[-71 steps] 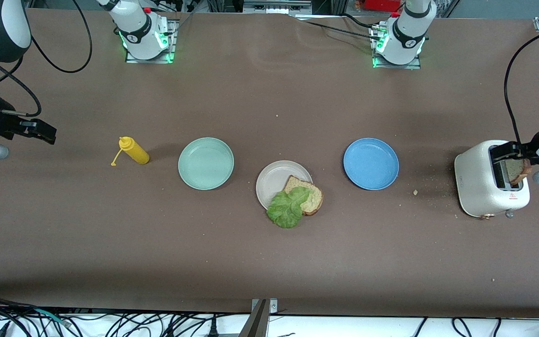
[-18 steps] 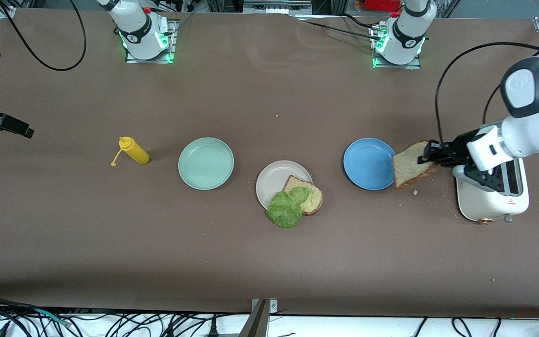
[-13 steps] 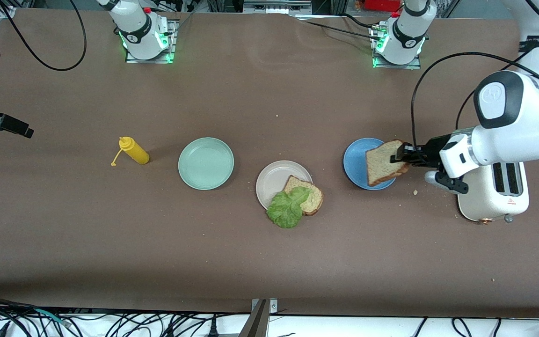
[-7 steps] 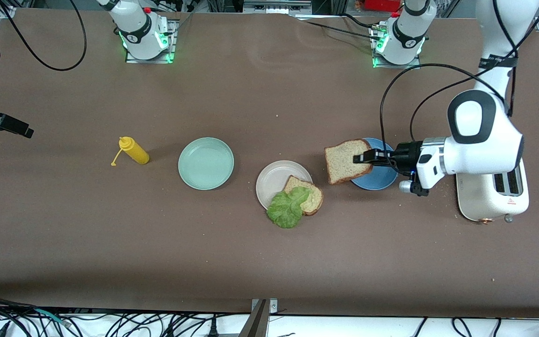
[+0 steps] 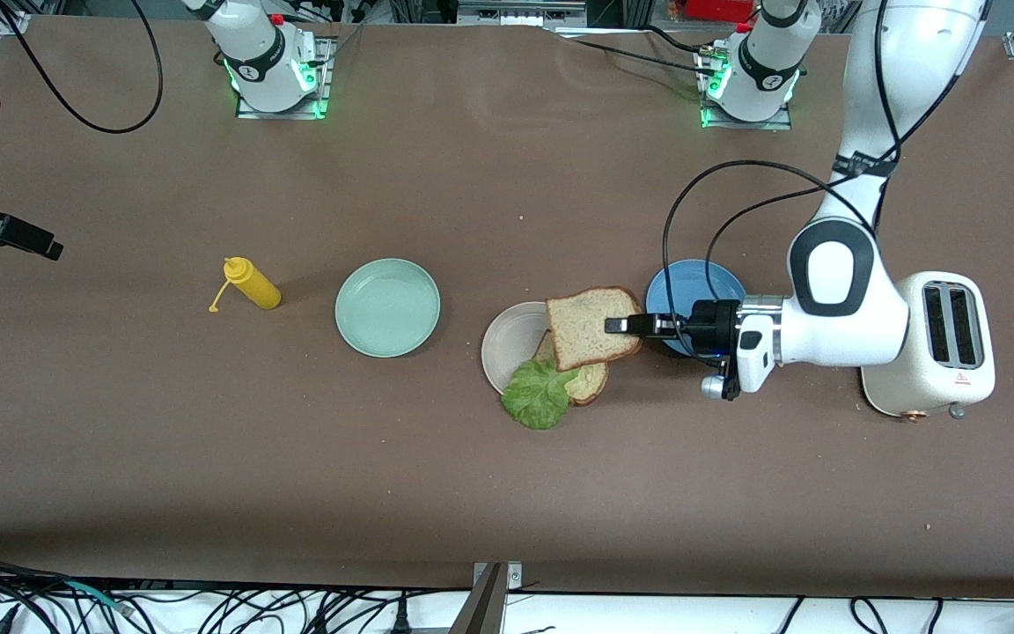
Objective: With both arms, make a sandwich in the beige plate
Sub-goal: 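Lower the toast onto the lettuce with the left gripper, then open the left gripper and draw it back toward the toaster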
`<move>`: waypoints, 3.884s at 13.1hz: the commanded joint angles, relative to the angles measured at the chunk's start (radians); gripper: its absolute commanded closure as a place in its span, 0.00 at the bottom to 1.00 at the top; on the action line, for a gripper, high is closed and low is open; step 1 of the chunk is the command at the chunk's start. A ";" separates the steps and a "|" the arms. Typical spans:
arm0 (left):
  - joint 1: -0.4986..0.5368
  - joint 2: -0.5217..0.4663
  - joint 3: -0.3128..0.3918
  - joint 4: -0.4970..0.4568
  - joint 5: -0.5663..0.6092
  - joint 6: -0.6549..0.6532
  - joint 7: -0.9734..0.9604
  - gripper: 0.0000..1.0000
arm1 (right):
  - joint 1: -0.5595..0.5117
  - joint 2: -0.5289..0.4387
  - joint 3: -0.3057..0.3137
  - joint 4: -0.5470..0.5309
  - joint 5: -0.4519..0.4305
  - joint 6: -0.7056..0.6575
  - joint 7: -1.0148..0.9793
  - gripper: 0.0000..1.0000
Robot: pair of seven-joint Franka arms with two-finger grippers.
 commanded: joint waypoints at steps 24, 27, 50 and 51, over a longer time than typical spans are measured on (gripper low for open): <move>-0.035 0.206 -0.051 0.070 -0.003 0.129 0.542 0.84 | -0.001 -0.001 -0.001 0.012 0.012 -0.003 0.008 0.00; -0.030 0.206 -0.051 0.068 -0.019 0.129 0.534 0.07 | -0.001 -0.001 -0.001 0.012 0.010 -0.004 0.008 0.00; 0.022 -0.045 0.086 -0.051 0.582 0.126 0.338 0.01 | -0.001 -0.004 -0.001 0.011 0.009 -0.003 0.008 0.00; 0.026 -0.076 0.092 -0.076 0.649 0.126 0.338 0.00 | -0.001 -0.004 -0.001 0.008 0.009 -0.004 0.006 0.00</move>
